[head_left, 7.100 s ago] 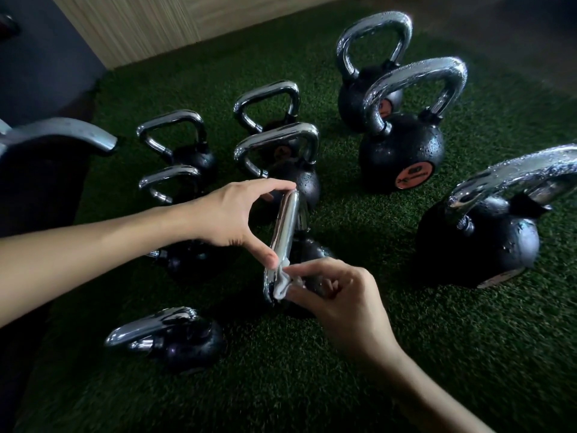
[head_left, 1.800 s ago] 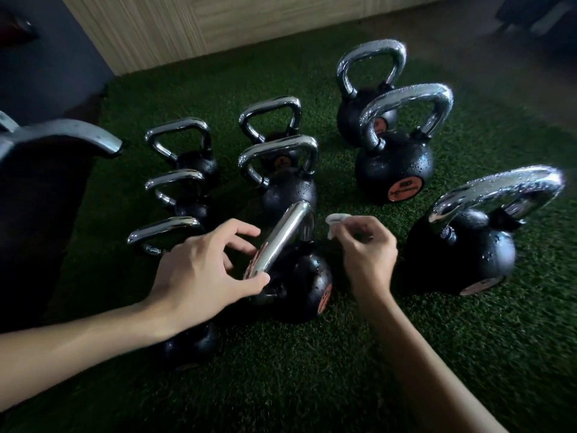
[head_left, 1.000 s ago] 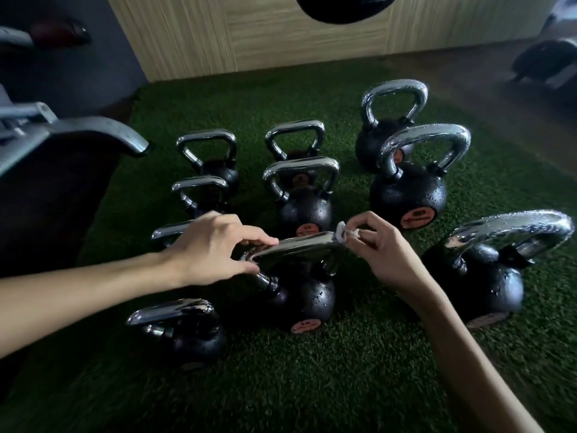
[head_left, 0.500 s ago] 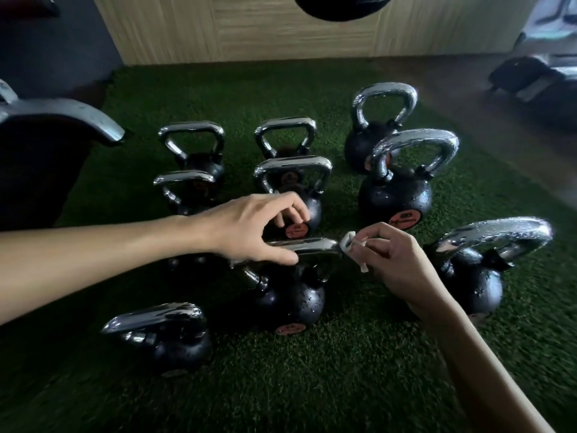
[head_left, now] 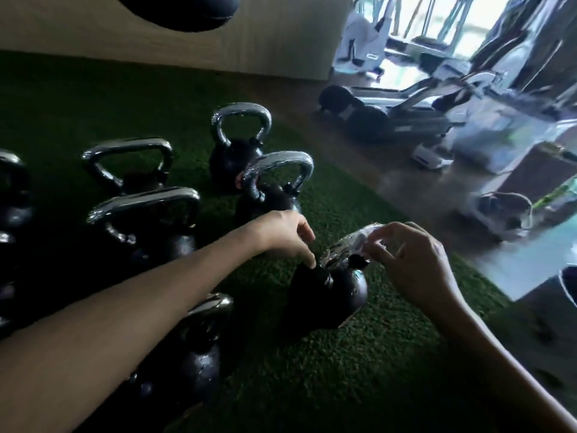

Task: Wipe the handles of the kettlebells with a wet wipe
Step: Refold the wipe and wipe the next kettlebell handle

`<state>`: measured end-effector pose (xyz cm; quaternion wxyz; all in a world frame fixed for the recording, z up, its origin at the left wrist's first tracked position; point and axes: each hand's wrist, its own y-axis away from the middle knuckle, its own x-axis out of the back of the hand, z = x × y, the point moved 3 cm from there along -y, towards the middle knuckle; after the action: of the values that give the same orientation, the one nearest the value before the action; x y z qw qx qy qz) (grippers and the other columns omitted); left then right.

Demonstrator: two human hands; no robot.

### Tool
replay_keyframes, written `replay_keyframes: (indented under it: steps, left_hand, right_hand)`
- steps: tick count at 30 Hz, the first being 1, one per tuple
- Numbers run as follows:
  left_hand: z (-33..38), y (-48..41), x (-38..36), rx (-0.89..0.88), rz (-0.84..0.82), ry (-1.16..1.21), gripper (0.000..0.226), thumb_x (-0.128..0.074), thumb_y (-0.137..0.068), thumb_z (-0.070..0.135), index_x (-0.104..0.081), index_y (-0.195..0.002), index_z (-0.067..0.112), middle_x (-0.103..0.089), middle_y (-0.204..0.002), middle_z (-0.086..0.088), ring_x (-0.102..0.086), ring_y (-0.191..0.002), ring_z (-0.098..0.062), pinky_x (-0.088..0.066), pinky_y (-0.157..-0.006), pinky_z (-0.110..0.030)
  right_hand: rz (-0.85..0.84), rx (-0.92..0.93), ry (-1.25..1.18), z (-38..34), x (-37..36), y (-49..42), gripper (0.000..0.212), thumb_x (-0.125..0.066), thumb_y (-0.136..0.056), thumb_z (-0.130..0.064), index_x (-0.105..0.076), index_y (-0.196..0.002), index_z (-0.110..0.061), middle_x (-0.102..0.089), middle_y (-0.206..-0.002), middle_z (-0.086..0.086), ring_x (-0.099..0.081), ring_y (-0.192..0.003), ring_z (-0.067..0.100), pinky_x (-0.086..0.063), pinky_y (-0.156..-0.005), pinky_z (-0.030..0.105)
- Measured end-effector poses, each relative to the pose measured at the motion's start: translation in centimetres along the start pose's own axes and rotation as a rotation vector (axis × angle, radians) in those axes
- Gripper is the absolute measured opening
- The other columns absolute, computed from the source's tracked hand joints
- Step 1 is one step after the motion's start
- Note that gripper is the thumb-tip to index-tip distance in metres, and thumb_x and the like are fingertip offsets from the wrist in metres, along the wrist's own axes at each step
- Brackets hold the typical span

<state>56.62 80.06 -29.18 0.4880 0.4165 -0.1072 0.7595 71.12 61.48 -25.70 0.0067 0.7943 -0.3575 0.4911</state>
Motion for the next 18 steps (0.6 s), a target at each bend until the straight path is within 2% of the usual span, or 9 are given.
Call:
replay_keyframes:
  steps: [6, 10, 12, 14, 16, 18]
  left_hand:
    - [-1.5, 0.4, -2.6, -0.022, 0.064, 0.173, 0.042, -0.09, -0.067, 0.054, -0.075, -0.1, 0.034, -0.077, -0.088, 0.019, -0.07, -0.081, 0.007, -0.053, -0.069, -0.012]
    - [-0.9, 0.8, -3.2, -0.066, 0.192, 0.163, 0.038, -0.09, -0.062, 0.058, -0.08, -0.094, 0.041, -0.069, -0.091, 0.027, -0.065, -0.097, 0.012, -0.042, -0.068, 0.004]
    - [-0.4, 0.9, -3.1, -0.068, 0.212, 0.14, 0.036, -0.089, -0.061, 0.059, -0.081, -0.092, 0.042, -0.071, -0.093, 0.027, -0.064, -0.095, 0.013, -0.041, -0.07, 0.003]
    - [-0.2, 1.2, -3.0, -0.033, 0.215, 0.115, 0.034, -0.088, -0.062, 0.062, -0.08, -0.09, 0.046, -0.074, -0.094, 0.024, -0.062, -0.088, 0.018, -0.043, -0.073, -0.004]
    - [0.3, 1.4, -2.9, -0.003, 0.213, 0.069, 0.033, -0.087, -0.062, 0.063, -0.08, -0.09, 0.048, -0.073, -0.095, 0.025, -0.057, -0.086, 0.026, -0.04, -0.072, -0.001]
    - [0.9, 1.5, -2.9, 0.027, 0.224, 0.029, 0.033, -0.087, -0.062, 0.063, -0.08, -0.09, 0.046, -0.073, -0.094, 0.026, -0.057, -0.085, 0.027, -0.04, -0.068, 0.001]
  right_hand:
    - [-0.021, 0.02, 0.02, 1.9, -0.2, -2.1, 0.011, -0.085, -0.081, -0.025, -0.075, -0.086, -0.027, -0.063, -0.083, -0.018, -0.055, -0.074, -0.017, -0.034, -0.063, 0.0]
    - [-0.046, 0.132, -0.076, 1.5, -0.4, -2.6, 0.009, -0.082, -0.083, -0.024, -0.076, -0.088, -0.026, -0.062, -0.079, -0.017, -0.056, -0.068, -0.011, -0.038, -0.061, 0.006]
    - [-0.092, 0.23, -0.079, 0.9, -1.1, -2.5, 0.007, -0.078, -0.087, -0.028, -0.074, -0.092, -0.03, -0.067, -0.09, -0.017, -0.06, -0.076, -0.006, -0.043, -0.068, 0.014]
    - [-0.159, 0.327, -0.03, 0.7, -2.3, -2.3, 0.006, -0.07, -0.093, -0.035, -0.07, -0.099, -0.034, -0.069, -0.1, -0.016, -0.064, -0.086, 0.002, -0.054, -0.073, 0.033]
    - [-0.15, 0.367, -0.003, 1.3, -2.4, -2.4, 0.01, -0.064, -0.096, -0.039, -0.069, -0.104, -0.038, -0.069, -0.103, -0.017, -0.066, -0.087, 0.009, -0.056, -0.071, 0.036]
    - [-0.11, 0.384, 0.032, 2.7, -1.6, -3.2, 0.015, -0.061, -0.097, -0.041, -0.07, -0.109, -0.044, -0.07, -0.104, -0.019, -0.067, -0.086, 0.007, -0.055, -0.07, 0.033]
